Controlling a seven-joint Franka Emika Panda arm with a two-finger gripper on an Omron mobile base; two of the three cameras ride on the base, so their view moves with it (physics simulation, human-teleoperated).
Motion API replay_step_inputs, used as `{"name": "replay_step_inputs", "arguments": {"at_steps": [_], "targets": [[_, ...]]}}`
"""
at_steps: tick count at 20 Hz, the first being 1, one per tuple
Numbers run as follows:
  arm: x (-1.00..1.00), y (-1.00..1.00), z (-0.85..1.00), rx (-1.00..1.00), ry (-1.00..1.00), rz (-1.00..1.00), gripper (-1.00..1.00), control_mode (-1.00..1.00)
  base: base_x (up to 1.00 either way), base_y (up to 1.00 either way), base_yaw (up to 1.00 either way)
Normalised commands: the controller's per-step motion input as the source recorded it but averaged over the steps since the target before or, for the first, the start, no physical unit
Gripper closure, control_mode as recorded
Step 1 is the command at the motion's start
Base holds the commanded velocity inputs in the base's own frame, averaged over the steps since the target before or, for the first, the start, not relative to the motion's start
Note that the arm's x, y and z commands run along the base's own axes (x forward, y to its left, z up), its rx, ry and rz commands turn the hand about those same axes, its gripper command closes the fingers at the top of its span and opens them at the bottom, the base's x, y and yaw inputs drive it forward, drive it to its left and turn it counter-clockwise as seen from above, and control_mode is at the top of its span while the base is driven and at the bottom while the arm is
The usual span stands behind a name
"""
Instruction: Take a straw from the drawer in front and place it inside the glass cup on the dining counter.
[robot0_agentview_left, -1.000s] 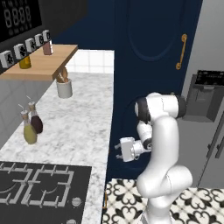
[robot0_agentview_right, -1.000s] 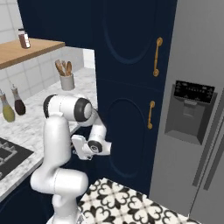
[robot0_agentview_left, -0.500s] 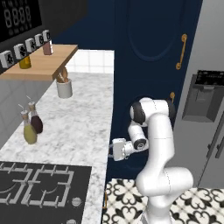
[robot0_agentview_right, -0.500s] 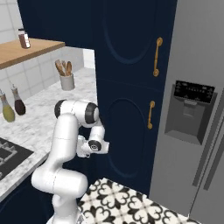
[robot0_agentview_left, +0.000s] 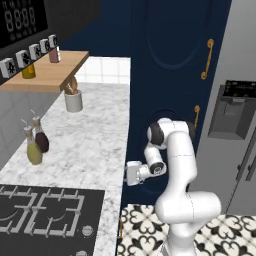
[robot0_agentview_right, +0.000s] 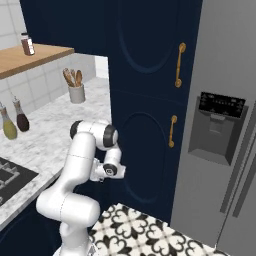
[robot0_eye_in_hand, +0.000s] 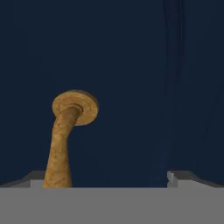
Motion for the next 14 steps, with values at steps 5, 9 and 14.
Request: {"name": "replay_step_inputs", "arguments": {"at_steps": [5, 9, 14], "targets": [[0.01, 0.42, -0.02, -0.02, 0.0, -0.09, -1.0, -1.0, 0.0, 0.0, 0.0], [-0.16, 0.45, 0.0, -0.07, 0.0, -0.14, 1.0, -1.0, 0.0, 0.0, 0.0], [-0.19, 0.2, 0.02, -0.07, 0.0, -0.13, 1.0, -1.0, 0.0, 0.0, 0.0]]}}
